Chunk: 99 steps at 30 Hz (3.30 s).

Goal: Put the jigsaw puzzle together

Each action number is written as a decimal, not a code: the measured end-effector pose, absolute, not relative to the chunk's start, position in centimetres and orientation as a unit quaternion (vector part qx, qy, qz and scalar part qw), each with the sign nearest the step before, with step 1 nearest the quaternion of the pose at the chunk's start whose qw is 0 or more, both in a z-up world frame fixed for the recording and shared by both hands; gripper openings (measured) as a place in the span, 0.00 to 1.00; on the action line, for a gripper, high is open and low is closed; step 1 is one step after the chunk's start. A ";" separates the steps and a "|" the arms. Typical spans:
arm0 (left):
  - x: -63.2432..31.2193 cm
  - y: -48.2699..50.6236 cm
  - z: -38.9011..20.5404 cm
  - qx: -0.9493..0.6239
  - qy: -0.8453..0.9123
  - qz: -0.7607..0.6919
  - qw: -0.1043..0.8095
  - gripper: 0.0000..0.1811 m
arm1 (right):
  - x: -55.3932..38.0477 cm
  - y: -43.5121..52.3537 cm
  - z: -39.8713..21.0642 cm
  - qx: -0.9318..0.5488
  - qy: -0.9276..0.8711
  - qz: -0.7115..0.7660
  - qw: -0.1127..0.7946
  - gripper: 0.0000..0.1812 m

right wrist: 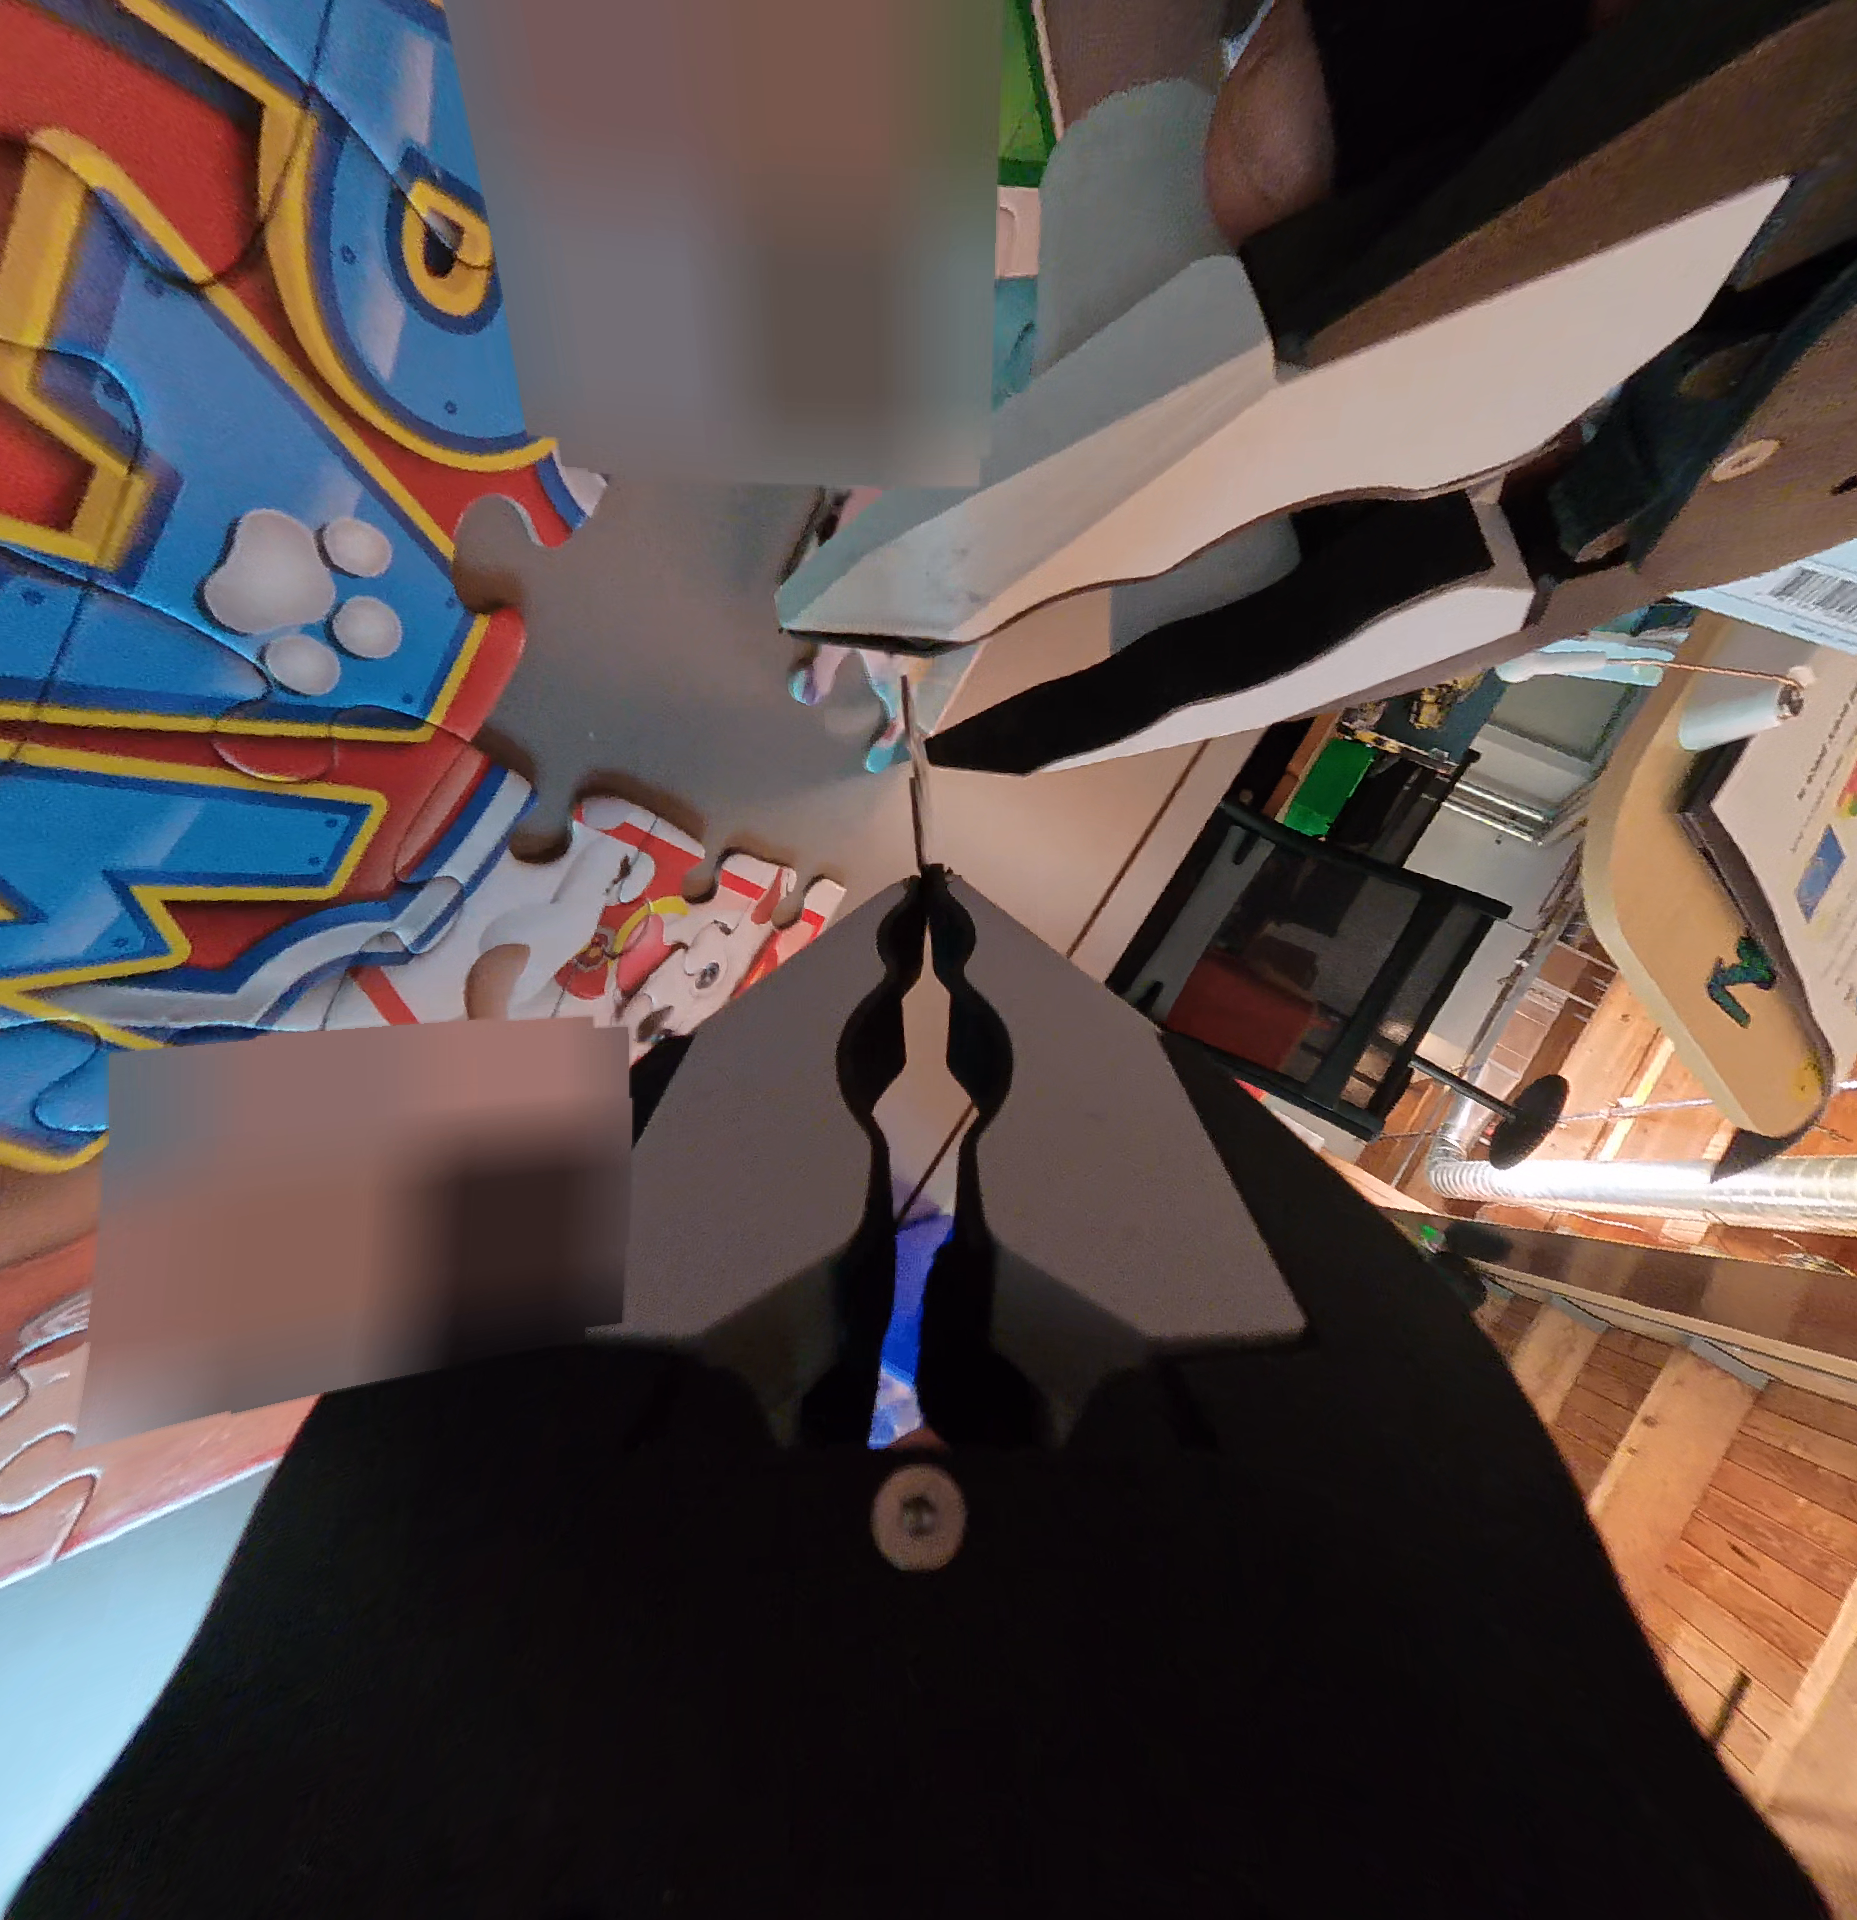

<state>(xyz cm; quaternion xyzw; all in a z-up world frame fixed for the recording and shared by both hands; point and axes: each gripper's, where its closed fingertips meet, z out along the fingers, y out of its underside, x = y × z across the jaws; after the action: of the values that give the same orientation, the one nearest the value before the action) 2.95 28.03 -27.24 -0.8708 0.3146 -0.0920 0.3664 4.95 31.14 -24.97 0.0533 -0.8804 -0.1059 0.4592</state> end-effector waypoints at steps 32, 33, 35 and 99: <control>3.0 28.2 -27.7 -0.881 0.299 -0.121 0.347 0.29 | 1.6 31.1 -27.3 -0.209 -0.917 0.003 0.340 0.00; 2.8 28.2 -27.6 -0.881 0.297 -0.119 0.348 0.30 | 1.5 31.3 -27.4 -0.225 -0.915 0.007 0.335 0.00; 2.3 28.2 -27.3 -0.882 0.292 -0.115 0.352 0.31 | 1.3 31.6 -27.4 -0.259 -0.910 0.027 0.324 0.00; 3.8 18.1 -24.4 -0.892 0.244 -0.171 0.340 0.36 | 13.2 34.1 -26.1 -0.678 -0.675 0.141 0.253 0.25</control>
<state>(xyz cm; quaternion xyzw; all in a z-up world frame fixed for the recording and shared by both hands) 3.79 18.14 -24.38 -0.8919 0.2445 -0.1705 0.3401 13.24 34.13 -26.12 -0.6782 -0.6753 0.1411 0.2533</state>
